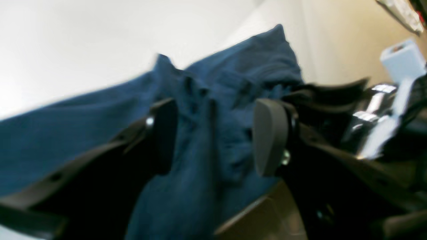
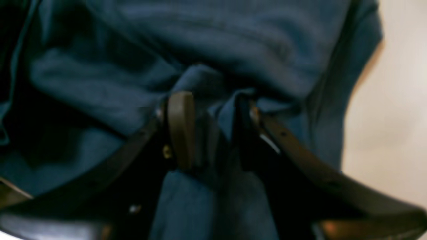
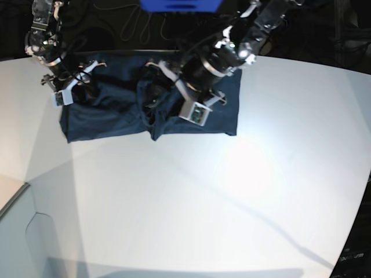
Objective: Layout the t-shirt on the table in an organized manner, then fold the t-shirt properly
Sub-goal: 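Grasp the strip end with the left gripper and fold it toward the right gripper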
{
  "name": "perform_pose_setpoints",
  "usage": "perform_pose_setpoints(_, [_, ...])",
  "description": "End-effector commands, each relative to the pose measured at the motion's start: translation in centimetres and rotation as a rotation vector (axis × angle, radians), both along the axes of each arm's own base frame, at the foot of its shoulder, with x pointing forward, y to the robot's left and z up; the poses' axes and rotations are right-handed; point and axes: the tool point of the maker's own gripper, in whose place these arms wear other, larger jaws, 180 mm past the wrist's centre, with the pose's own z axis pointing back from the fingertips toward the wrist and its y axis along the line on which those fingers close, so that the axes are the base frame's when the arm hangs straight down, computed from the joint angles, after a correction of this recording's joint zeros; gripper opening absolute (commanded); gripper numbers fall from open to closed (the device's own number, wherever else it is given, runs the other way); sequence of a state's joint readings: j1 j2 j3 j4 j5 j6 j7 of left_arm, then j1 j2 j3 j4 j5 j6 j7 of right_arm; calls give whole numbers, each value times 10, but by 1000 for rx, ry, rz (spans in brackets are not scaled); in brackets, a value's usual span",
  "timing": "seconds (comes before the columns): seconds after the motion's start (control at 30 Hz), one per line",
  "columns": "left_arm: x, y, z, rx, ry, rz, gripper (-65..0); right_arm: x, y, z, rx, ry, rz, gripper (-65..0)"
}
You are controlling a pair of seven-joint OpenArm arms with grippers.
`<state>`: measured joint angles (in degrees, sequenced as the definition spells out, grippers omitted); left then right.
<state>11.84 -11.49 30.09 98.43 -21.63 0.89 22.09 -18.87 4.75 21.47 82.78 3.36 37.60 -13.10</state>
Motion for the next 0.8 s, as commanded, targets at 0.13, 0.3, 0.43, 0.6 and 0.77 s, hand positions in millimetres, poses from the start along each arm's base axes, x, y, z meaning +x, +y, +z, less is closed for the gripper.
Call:
perform_pose_setpoints(0.13, [3,17,-7,44,-15,-4,-308,16,-1,31,-15,-102,17,-417])
perform_pose_setpoints(0.3, [-3,27,-35,96,42,0,-308,21,-10,42,-34,-134,-6,-417])
perform_pose_setpoints(0.43, [-8,29,-53,124,81,-10,-308,27,-30,51,-37,-170,-96,-417])
perform_pose_setpoints(0.6, [-14,4,-61,139,82,-109,-308,27,-61,61,-54,-202,-207,-417])
perform_pose_setpoints(0.77, [-25,-54,-40,104,12,-281,-308,28,-68,64,-59,-213,-230,-417])
